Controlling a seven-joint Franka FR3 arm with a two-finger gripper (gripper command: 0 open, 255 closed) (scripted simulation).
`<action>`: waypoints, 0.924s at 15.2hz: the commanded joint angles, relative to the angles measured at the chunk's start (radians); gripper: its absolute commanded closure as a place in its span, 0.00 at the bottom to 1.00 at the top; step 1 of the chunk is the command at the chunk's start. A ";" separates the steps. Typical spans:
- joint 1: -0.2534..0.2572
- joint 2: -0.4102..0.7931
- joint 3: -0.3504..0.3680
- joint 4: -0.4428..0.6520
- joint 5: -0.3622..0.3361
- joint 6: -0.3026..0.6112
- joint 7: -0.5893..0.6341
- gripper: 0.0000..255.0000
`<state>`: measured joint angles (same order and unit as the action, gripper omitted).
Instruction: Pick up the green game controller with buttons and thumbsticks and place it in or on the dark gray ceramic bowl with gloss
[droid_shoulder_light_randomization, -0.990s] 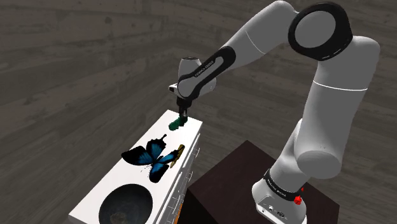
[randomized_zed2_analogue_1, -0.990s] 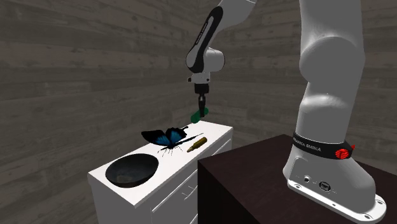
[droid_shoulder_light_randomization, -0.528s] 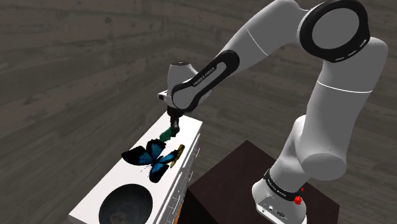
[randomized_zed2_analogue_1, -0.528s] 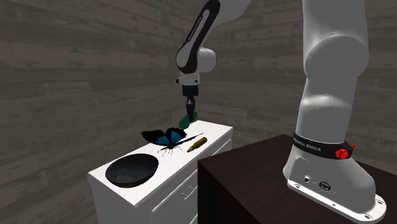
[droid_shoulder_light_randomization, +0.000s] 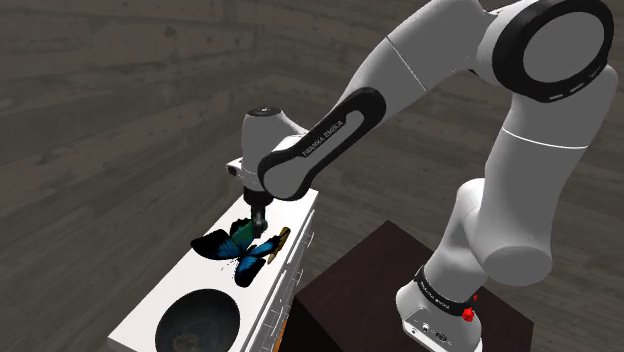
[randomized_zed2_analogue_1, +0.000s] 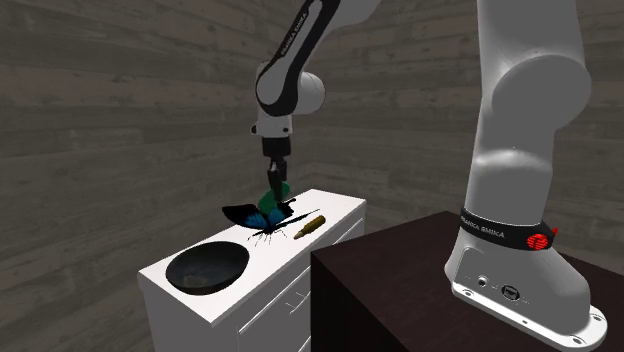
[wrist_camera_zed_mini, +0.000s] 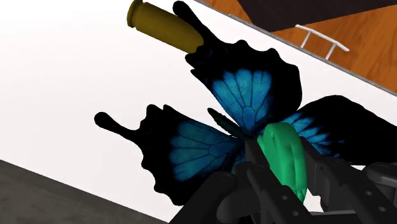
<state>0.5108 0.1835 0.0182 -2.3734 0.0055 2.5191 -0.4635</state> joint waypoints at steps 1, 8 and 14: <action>0.033 0.007 0.020 0.006 -0.003 0.002 0.058 1.00; 0.146 0.053 0.082 0.071 -0.020 -0.017 0.245 1.00; 0.244 0.120 0.123 0.171 -0.042 -0.049 0.397 1.00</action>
<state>0.7391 0.2989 0.1342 -2.2104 -0.0336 2.4731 -0.0931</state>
